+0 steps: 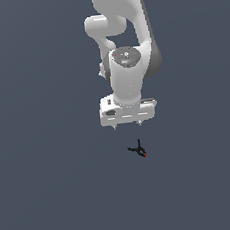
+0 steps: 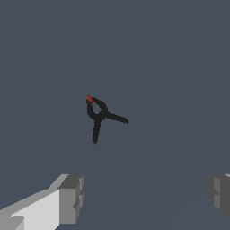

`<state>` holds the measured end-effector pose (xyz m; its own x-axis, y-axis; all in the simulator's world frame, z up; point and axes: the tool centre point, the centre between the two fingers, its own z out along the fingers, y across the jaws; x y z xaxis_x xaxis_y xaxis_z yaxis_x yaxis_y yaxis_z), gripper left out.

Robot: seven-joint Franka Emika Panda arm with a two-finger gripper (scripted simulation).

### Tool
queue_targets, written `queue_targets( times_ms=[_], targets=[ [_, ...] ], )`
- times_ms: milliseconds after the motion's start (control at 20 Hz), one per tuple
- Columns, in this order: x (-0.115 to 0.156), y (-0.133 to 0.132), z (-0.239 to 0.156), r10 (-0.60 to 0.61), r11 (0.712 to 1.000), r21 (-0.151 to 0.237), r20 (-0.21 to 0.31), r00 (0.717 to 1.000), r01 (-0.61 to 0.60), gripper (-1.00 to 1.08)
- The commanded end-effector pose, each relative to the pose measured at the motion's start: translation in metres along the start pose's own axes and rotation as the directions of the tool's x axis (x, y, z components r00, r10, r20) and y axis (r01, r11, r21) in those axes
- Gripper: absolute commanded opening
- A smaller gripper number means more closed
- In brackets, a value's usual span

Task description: Pick up the object and move it to a goal position.

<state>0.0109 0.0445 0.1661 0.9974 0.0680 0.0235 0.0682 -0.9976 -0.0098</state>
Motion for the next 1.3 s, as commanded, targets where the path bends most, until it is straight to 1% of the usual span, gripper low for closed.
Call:
queue_targets(
  times_ms=[0, 300, 550, 650, 900, 1100, 1250],
  targets=[
    [0.001, -0.001, 0.002, -0.013, 1.000, -0.001, 0.001, 1.000, 0.013, 1.00],
    [0.010, -0.008, 0.016, -0.096, 0.995, -0.005, 0.006, 0.995, 0.096, 1.00],
    [0.021, -0.017, 0.037, -0.212, 0.977, -0.007, 0.013, 0.977, 0.212, 1.00],
    [0.026, -0.022, 0.048, -0.270, 0.963, -0.007, 0.016, 0.963, 0.270, 1.00],
    [0.037, -0.034, 0.074, -0.401, 0.916, -0.004, 0.022, 0.916, 0.402, 1.00],
    [0.043, -0.042, 0.090, -0.472, 0.881, 0.000, 0.024, 0.881, 0.472, 1.00],
    [0.045, -0.045, 0.098, -0.507, 0.862, 0.002, 0.025, 0.862, 0.507, 1.00]
  ],
)
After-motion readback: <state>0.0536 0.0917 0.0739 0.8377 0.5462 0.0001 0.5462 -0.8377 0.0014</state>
